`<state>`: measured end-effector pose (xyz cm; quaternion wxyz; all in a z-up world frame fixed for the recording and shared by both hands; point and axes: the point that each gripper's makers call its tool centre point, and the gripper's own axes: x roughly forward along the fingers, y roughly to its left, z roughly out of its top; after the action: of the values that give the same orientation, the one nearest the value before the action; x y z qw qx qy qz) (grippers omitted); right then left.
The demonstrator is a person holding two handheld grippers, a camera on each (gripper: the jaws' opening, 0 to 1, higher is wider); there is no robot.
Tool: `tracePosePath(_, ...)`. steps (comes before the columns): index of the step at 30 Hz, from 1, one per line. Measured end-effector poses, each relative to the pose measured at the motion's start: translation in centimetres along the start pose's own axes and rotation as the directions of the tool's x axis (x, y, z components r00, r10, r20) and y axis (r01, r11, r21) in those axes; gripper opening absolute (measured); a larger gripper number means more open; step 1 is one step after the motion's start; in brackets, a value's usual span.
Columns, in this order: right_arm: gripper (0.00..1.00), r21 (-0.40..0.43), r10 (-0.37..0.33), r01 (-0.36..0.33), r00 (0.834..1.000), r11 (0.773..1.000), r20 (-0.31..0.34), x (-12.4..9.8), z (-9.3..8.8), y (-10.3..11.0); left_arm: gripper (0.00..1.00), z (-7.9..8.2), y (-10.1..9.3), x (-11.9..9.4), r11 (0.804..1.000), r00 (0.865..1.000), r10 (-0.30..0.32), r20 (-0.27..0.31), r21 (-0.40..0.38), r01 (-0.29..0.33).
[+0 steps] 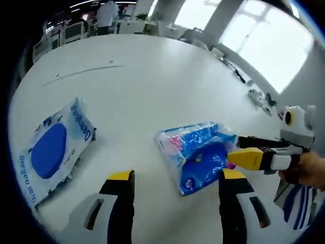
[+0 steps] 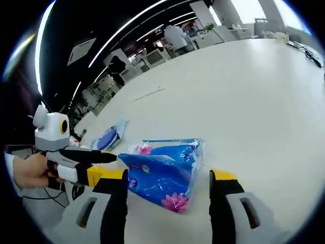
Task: Arrange the tabletop items into an orderly group along one side of the table until the central work area is clear of visible clutter.
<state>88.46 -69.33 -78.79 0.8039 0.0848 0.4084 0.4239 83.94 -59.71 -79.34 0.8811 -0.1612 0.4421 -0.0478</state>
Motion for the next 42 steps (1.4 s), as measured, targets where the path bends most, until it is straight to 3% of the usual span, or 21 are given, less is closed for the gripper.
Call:
tracePosePath(8, 0.72, -0.033, -0.026, 0.026, 1.0, 0.999, 0.015, -0.5, 0.5, -0.1, 0.7, 0.2, 0.3, -1.3, 1.0, 1.0, 0.006, 0.016, -0.002, -0.006)
tracePosePath(15, 0.73, -0.046, -0.019, 0.021, 0.999, 0.999, 0.032, -1.2, 1.3, 1.1, 0.7, -0.1, 0.6, -2.8, 1.0, 1.0, 0.013, 0.024, 0.002, -0.013)
tracePosePath(28, 0.79, -0.157, -0.008, 0.014, 0.999, 0.987, 0.039, -1.4, 2.2, 3.7, 0.7, 0.2, 3.0, -7.8, 0.998, 0.996, 0.056, 0.074, -0.001, -0.056)
tracePosePath(42, 0.8, -0.214, 0.094, -0.089, 0.995, 0.973, 0.013, 0.8, 1.5, 10.2, 0.71, -2.2, 7.7, -13.9, 0.994, 0.99, 0.102, 0.093, -0.057, -0.097)
